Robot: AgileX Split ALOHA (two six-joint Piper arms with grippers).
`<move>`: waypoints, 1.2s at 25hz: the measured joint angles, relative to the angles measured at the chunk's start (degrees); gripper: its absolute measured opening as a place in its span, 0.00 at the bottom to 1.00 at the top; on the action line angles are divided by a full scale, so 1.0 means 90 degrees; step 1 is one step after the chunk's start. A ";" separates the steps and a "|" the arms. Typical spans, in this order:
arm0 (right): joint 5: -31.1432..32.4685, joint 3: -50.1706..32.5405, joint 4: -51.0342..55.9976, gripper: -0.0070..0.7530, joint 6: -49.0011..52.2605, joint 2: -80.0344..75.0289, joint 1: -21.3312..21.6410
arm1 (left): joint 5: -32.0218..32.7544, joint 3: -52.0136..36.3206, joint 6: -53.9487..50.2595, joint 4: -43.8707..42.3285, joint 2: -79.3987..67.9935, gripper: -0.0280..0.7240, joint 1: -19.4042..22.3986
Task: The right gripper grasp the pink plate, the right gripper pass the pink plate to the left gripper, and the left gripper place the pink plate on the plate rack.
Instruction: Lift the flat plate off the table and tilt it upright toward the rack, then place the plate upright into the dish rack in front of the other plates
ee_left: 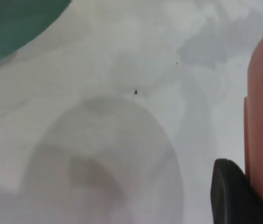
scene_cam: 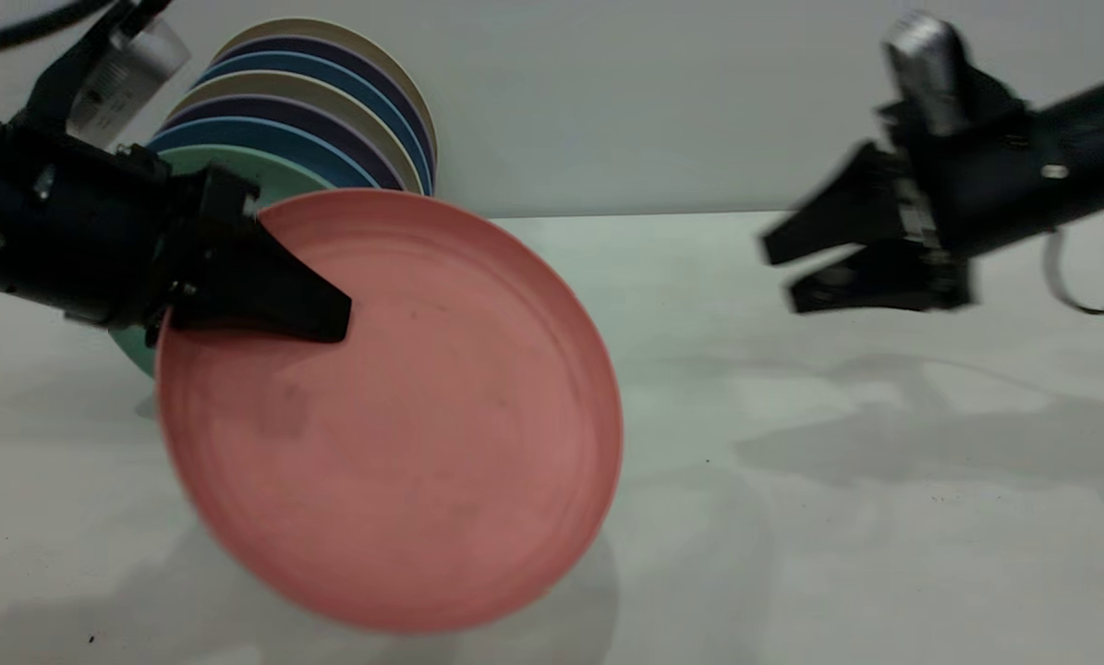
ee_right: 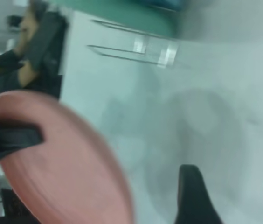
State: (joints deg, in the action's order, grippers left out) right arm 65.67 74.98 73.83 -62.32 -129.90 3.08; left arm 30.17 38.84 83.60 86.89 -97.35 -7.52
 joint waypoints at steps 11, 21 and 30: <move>0.0038 0.0000 -0.1298 0.39 0.1033 0.0000 0.0582 | 0.0449 0.1106 0.1672 -0.2344 0.0882 0.19 0.0000; 0.0081 0.0627 -0.2358 0.33 0.1667 0.0133 0.0582 | 0.0669 0.1907 0.1659 -0.4679 0.1302 0.19 0.0000; 0.0205 0.1215 -0.4261 0.33 0.2637 0.0910 0.0582 | 0.0452 0.2381 0.1775 -0.5842 0.1333 0.19 0.0000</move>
State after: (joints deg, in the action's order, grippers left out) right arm 67.51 85.92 35.48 -38.59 -121.71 8.33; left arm 34.24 60.27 99.58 34.31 -85.35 -7.52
